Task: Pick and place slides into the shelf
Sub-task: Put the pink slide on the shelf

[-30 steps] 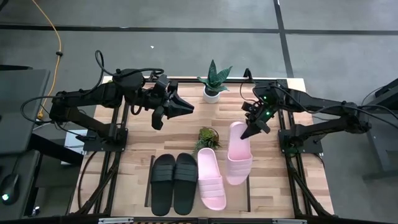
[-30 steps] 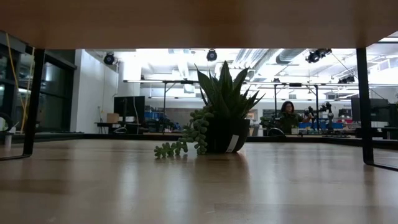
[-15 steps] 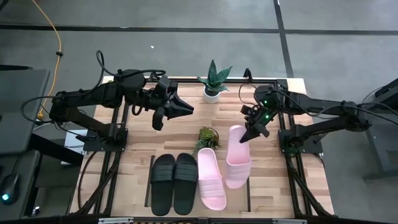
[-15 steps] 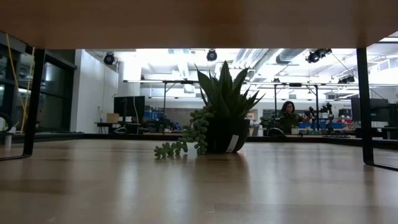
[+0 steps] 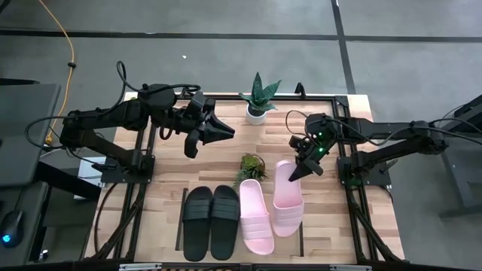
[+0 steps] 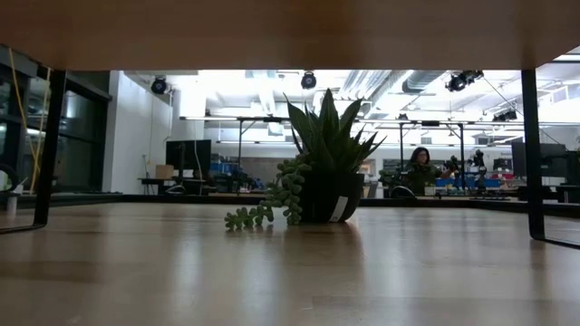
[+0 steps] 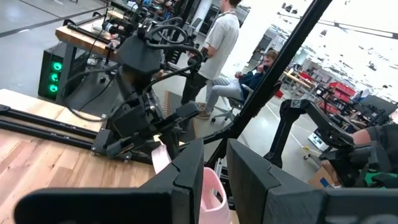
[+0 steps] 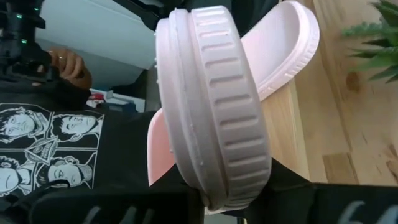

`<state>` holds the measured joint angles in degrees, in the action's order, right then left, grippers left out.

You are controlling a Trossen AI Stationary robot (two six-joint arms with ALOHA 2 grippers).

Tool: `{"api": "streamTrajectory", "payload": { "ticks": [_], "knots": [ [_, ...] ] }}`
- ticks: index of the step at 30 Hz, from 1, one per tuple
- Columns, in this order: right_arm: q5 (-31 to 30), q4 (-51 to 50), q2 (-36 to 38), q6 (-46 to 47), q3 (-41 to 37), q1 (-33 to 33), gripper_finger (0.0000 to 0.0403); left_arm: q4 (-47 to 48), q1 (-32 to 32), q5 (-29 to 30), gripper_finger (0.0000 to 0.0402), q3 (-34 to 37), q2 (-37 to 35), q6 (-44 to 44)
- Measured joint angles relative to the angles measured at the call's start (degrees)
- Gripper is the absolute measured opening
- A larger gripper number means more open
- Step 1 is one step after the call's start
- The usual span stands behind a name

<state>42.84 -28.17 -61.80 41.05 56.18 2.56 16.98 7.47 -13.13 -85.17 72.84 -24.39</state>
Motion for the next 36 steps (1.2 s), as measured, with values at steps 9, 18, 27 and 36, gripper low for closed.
{"api": "streamTrajectory", "payload": {
  "ticks": [9, 18, 27, 36],
  "knots": [
    [0.73, 5.32, -3.44, 1.58, 0.00, -2.35, 0.0040, -0.03, 0.02, 0.02, 0.0060, 0.00, 0.00, 0.05],
    [-1.65, 7.36, -5.35, 1.67, 0.00, -4.62, 0.0040, -0.05, 0.02, -0.17, 0.0060, 0.00, 0.00, 0.10],
    [-4.30, 6.52, -4.97, 3.75, 0.00, -6.38, 0.0040, -0.05, 0.00, -0.81, 0.0060, 0.00, 0.00, 0.12],
    [-8.31, 3.91, -4.97, 3.93, 0.00, -8.03, 0.0040, -0.06, 0.02, -0.85, 0.0060, -0.01, 0.00, 0.12]
  ]
}}
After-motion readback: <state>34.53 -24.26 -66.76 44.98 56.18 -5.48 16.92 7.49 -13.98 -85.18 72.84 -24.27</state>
